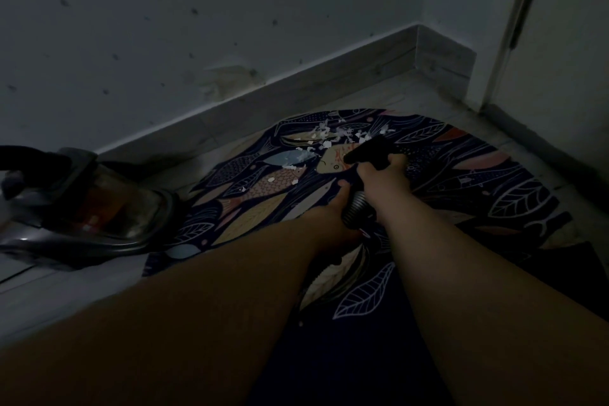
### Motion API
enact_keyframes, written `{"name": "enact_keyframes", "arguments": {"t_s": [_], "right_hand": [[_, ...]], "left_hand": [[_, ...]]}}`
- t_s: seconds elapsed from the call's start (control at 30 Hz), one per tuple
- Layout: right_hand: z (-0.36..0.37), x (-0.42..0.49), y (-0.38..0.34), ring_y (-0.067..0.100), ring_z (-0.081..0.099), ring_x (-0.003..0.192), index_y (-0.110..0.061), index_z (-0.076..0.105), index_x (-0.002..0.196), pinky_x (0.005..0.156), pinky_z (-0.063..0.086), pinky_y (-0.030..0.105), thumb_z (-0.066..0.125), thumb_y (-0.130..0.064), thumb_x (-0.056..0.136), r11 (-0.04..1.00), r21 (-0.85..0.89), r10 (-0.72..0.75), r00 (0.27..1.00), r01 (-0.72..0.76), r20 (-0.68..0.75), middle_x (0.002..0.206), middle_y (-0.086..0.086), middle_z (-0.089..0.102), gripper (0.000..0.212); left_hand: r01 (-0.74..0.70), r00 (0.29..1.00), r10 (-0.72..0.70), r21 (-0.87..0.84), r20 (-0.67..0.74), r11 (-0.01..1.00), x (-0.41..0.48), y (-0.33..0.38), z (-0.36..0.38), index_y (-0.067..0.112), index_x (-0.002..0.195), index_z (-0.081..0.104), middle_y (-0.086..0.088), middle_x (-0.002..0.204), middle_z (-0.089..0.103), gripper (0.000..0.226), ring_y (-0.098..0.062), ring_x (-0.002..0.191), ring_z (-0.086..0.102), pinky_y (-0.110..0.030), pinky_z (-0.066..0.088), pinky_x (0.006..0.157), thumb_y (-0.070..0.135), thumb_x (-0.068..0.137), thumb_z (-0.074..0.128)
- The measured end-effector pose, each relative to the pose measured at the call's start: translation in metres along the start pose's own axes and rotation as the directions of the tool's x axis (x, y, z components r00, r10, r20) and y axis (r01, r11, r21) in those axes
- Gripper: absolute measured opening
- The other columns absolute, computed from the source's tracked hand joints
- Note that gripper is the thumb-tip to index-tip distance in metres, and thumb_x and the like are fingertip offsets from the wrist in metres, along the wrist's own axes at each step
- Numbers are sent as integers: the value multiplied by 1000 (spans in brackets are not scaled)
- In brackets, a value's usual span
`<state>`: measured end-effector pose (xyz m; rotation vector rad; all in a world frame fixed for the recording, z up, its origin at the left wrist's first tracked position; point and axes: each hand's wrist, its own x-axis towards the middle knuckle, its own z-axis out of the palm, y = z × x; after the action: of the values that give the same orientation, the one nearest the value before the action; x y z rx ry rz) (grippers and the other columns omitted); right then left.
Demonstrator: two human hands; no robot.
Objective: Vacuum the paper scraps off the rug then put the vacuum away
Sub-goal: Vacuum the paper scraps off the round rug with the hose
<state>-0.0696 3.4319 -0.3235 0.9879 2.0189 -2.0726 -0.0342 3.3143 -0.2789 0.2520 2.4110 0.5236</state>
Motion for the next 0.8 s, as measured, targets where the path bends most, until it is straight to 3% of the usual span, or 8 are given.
{"name": "enact_keyframes", "arguments": {"t_s": [0.1,0.17,0.3,0.43,0.53,0.63,0.7,0.8], "right_hand": [[8,-2,0,28,49,95,-21,20,146,78,43,38,53,-27,98,1000,-2,0,1000,0,4,132,17,49,58],[14,-5,4,28,50,97,-22,20,147,78,44,38,53,-28,98,1000,3,0,1000,0,-5,132,16,49,59],[27,-8,9,33,51,115,-35,8,154,96,48,46,52,-32,99,1000,-6,17,1000,-17,17,144,12,42,71],[40,-27,13,36,48,120,-42,2,153,99,46,54,50,-36,98,997,25,74,997,-74,4,153,9,33,74],[59,-45,12,36,49,118,-46,2,152,95,48,56,51,-38,95,992,47,114,993,-114,-6,151,8,35,75],[77,-53,6,34,56,102,-48,6,151,86,54,54,57,-33,92,988,90,130,991,-127,-31,141,10,45,80],[90,-55,5,33,58,94,-47,7,151,77,57,49,59,-27,91,986,104,135,991,-132,-24,132,10,48,83],[109,-60,9,30,58,87,-47,5,152,65,55,40,56,-23,93,988,67,140,990,-140,7,121,9,50,81]], "left_hand": [[-13,1000,13,12,8,1000,-1,-10,-2,36,148,-15,-6,153,28,95,-24,128,46,-27,43,99,28,90,60],[1,999,-2,26,51,1000,-1,-19,-1,38,147,-16,-8,149,36,93,-25,121,51,-25,45,93,31,91,58],[-35,997,31,61,70,998,-4,-36,-9,37,146,-18,-8,147,38,93,-25,119,52,-23,43,89,37,91,57],[-89,992,79,97,98,991,-17,-55,-18,36,147,-17,-8,150,35,93,-22,126,46,-16,35,86,39,90,57],[-134,986,122,102,109,986,-28,-74,-29,35,148,-15,-7,147,38,92,-21,123,48,-13,31,82,40,90,57],[-188,978,177,98,111,977,-33,-96,-43,36,148,-15,-7,148,37,95,-22,124,47,-15,31,87,39,88,59],[-210,973,204,48,109,976,-35,-114,-49,39,147,-14,-6,145,41,96,-20,113,53,-17,37,84,38,87,61],[-222,967,229,-71,112,973,-42,-142,-53,45,146,-11,-5,130,55,95,-14,81,61,-21,49,72,34,86,62]]}}
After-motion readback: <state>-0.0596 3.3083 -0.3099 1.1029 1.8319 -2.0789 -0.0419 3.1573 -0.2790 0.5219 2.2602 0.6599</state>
